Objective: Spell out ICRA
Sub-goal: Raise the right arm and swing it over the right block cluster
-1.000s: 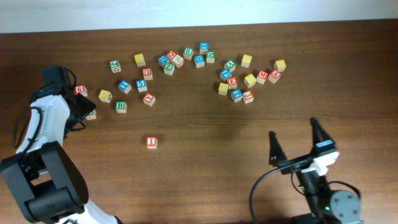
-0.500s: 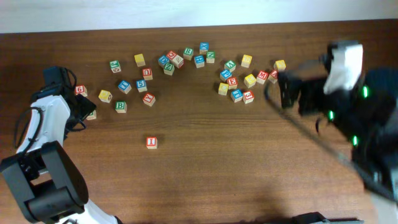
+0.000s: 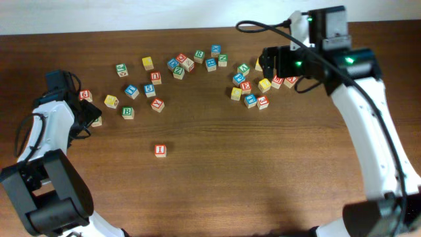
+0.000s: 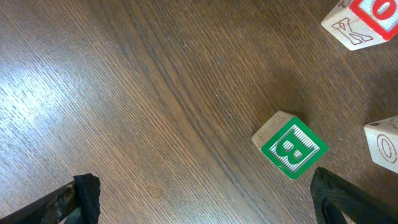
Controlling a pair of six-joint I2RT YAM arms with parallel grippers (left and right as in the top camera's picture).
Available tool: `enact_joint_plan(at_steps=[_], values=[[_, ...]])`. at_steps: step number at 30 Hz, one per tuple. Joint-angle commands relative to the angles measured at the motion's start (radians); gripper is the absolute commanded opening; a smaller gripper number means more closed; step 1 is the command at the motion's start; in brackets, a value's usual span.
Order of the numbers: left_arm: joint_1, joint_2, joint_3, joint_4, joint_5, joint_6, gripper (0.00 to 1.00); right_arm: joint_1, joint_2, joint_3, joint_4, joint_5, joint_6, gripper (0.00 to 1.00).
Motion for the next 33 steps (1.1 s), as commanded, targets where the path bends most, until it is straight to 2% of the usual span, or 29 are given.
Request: enact_joint_plan(at_steps=[1,2,3,5,16,25,33], values=[[0.002,-0.022,-0.004,-0.001,-0.003,-0.003,1.0,-0.005,0.095,0.02,0.018,-0.013,0.008,0.85],[0.002,-0.022,-0.004,-0.001,-0.003,-0.003,0.99,-0.005,0.12,0.02,0.018,-0.013,0.008,0.63],[0.002,-0.022,-0.004,-0.001,-0.003,-0.003,1.0,-0.005,0.144,0.02,0.018,-0.013,0.008,0.5],[0.002,-0.022,-0.004,-0.001,-0.003,-0.003,0.99,-0.005,0.21,0.02,0.022,-0.033,0.008,0.05],[0.002,-0.022,-0.004,-0.001,-0.003,-0.003,0.99,0.037,0.476,0.018,0.154,-0.113,0.014,0.05],[0.002,-0.022,-0.004,-0.001,-0.003,-0.003,0.99,0.136,0.541,0.018,0.291,-0.093,0.061,0.09],[0.002,-0.022,-0.004,-0.001,-0.003,-0.003,0.99,0.214,0.546,0.018,0.374,0.161,0.098,0.13]])
